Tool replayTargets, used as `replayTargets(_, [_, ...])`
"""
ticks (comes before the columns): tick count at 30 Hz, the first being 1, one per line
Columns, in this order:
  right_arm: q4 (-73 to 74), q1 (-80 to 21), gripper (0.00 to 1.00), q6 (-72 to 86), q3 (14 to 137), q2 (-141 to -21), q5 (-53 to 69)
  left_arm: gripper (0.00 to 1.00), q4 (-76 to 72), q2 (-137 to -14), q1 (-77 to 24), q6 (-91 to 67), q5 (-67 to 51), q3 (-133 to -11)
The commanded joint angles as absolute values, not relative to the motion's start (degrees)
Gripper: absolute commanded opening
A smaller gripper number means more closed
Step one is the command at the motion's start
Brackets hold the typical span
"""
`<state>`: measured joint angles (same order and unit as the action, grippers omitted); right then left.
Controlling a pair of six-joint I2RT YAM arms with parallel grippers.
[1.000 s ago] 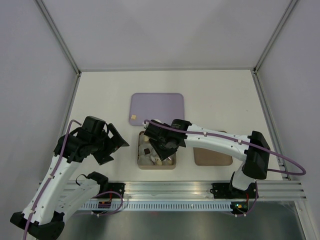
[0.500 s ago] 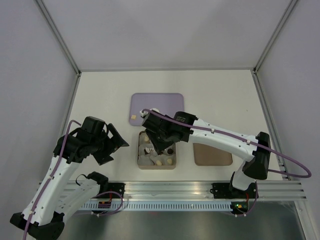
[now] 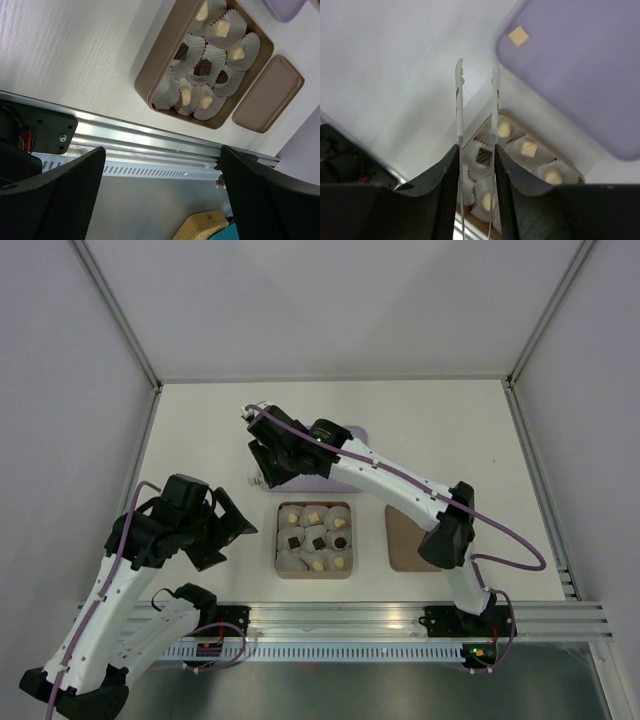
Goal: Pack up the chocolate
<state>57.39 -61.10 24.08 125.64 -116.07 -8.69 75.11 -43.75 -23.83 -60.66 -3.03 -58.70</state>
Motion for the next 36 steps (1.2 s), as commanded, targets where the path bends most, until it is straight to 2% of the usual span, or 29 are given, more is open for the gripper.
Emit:
replayTargets(1, [55.47,-56.26,0.38,16.73,129.99,-120.93,-8.09,1.00,75.85,-43.15,-23.73,-61.09,-3.08,-60.73])
replayTargets(11, [51.77,-52.21,0.40,10.81,133.41,-131.65,-5.28,1.00,75.76,-42.19,-23.64,-60.73,-1.59,-60.38])
replayTargets(31, [49.66,-51.07,0.41,9.76,136.14,-138.43,-3.69,0.99,75.23,-41.84,-23.64,-60.64,-1.06,-58.80])
replayTargets(35, [49.83,-51.06,0.37,9.76,136.06,-138.43,-3.43,1.00,75.32,-41.49,-23.64,-60.64,-1.05,-58.97])
replayTargets(36, [49.92,-51.06,0.34,9.84,135.97,-137.82,-3.51,1.00,75.32,-41.40,-23.73,-60.73,-0.97,-58.89])
